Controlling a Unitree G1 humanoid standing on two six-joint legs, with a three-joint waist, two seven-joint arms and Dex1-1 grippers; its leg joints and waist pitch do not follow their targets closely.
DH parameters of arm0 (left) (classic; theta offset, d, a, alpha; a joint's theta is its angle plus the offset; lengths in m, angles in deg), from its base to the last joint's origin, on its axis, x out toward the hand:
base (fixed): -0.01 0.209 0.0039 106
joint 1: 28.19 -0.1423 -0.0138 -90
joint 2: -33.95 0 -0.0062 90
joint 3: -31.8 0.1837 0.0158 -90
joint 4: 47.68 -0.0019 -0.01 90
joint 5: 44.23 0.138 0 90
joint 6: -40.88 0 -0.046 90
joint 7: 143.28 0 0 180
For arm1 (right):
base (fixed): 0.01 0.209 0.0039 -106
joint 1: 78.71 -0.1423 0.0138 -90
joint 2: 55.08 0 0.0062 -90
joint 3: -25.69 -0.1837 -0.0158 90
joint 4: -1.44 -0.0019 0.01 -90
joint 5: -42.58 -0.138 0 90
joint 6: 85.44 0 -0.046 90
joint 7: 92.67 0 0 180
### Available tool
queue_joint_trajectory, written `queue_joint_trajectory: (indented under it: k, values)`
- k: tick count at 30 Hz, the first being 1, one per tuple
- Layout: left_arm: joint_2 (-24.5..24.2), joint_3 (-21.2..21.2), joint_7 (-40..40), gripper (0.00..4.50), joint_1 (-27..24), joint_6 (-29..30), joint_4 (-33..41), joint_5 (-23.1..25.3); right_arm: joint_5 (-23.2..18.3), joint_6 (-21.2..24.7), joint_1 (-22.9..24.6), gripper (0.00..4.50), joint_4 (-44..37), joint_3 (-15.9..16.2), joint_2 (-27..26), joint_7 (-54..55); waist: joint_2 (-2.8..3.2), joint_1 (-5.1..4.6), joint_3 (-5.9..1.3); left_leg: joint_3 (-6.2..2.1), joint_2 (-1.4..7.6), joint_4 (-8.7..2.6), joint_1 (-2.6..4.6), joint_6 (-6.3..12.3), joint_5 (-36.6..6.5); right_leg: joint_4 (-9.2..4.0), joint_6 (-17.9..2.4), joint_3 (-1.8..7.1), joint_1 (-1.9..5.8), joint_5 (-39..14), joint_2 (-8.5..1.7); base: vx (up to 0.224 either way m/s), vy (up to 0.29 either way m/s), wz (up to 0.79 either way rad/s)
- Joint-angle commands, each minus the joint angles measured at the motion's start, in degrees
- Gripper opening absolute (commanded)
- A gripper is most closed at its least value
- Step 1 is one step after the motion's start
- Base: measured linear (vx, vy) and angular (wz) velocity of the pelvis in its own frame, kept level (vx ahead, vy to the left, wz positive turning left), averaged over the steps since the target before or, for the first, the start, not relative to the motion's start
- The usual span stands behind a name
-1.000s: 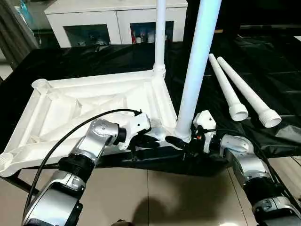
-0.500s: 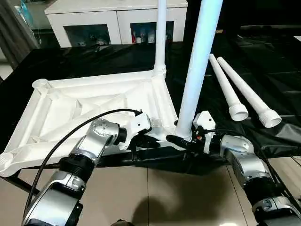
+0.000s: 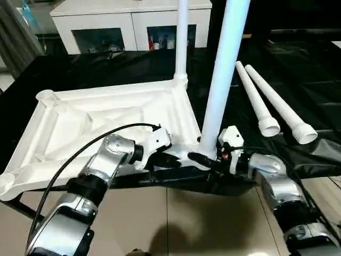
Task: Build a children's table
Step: Rotate leg to tighten
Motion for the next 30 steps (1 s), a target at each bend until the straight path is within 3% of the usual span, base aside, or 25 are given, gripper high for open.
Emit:
queue_joint_trajectory:
  k: [1,5,9,13,15,19,22,23,25,27,30]
  values:
    - [1.92,-1.36,-6.85,0.0,1.77,2.21,-3.53,0.89,-0.38,1.97,-0.82,2.74,1.52,-2.05,-2.57,6.38,-0.71,-0.44,-3.95,-0.49,0.94,-3.48,1.85,4.69,-10.65,-3.89,-15.44,1.12,2.49,-2.56,-2.09,0.0,0.0,0.0]
    - [5.5,-3.53,-16.87,0.0,4.88,5.13,-8.7,1.17,-0.43,3.63,-2.29,2.74,3.34,-3.62,-7.09,15.43,-0.94,-0.84,-3.77,-0.59,0.78,-3.86,1.86,2.62,-12.79,-4.44,-14.3,1.15,2.63,-6.85,-2.24,0.0,0.0,0.0]
    - [10.22,-6.52,-29.71,0.0,8.33,8.84,-14.05,0.39,2.83,5.04,-5.99,2.74,8.79,-4.54,-10.68,30.82,-1.01,-1.54,-3.62,-0.59,0.56,-4.01,1.95,1.45,-14.27,-5.01,-13.15,1.11,2.4,-10.62,-2.24,0.0,0.0,0.0]
    - [13.9,-7.34,-36.25,0.0,10.48,7.62,-18.34,0.15,2.11,7.74,-9.68,2.74,14.11,-7.23,-13.72,39.91,-1.16,-1.84,-3.57,-0.63,0.47,-4.08,1.88,1.79,-14.88,-5.54,-12.07,1.1,2.32,-12.51,-2.27,0.0,0.0,0.0]
    - [15.13,-7.01,-37.26,0.0,11.38,5.51,-20.08,0.68,2.93,8.44,-11.19,2.74,16.03,-7.91,-14.97,42.44,-1.07,-1.78,-3.61,-0.7,0.48,-4.12,1.76,2.11,-14.53,-5.52,-11.75,1.11,2.38,-11.97,-2.33,0.0,0.0,0.0]
    - [16.0,-5.88,-35.64,0.0,12.18,2.59,-20.89,1.76,5.3,6.84,-12.69,2.74,17.85,-6.35,-15.73,42.54,-1.22,-1.77,-3.67,-0.7,0.44,-4.07,1.56,2.78,-14.15,-5.47,-11.62,1.02,2.51,-10.6,-2.42,0.0,0.0,0.0]
    - [15.6,-5.25,-34.55,0.0,12.11,1.49,-21.23,2.39,3.9,6.18,-12.8,2.74,18.12,-7.79,-15.84,42.82,-1.1,-1.77,-3.67,-0.72,0.49,-4.1,1.57,3.29,-14.33,-5.5,-11.55,1.01,2.5,-10.63,-2.46,0.0,0.0,0.0]
    - [15.37,-4.88,-34.04,0.0,12.03,1.15,-21.24,2.68,3.14,6.06,-12.76,3.44,18.03,-8.47,-15.79,42.54,-1.03,-1.73,-3.66,-0.75,0.58,-4.19,1.65,3.25,-14.75,-5.52,-11.62,1.0,2.46,-11.24,-2.49,0.0,0.0,0.0]
    - [15.0,-4.47,-33.24,0.0,12.02,0.29,-21.72,2.9,2.18,5.58,-12.85,3.5,18.0,-9.54,-15.67,42.11,-0.84,-1.79,-3.59,-0.82,0.59,-4.34,1.61,3.42,-15.52,-5.58,-11.57,1.03,2.42,-11.78,-2.59,0.0,0.0,0.0]
    - [14.82,-4.14,-32.33,0.0,12.17,-0.84,-22.33,3.06,2.38,5.29,-13.02,3.64,18.18,-9.7,-15.53,42.19,-0.85,-2.32,-3.63,-1.08,0.54,-4.57,1.09,2.86,-15.65,-5.36,-11.16,0.8,2.81,-11.9,-2.53,0.0,0.0,0.0]
    - [14.64,-3.59,-29.52,0.0,12.11,-4.23,-22.82,3.82,4.7,4.34,-13.04,3.98,18.23,-8.79,-14.35,43.68,-0.81,-2.76,-3.57,-0.91,0.58,-4.5,1.48,2.65,-16.63,-5.69,-11.79,0.89,2.35,-11.92,-2.41,0.0,0.0,0.0]
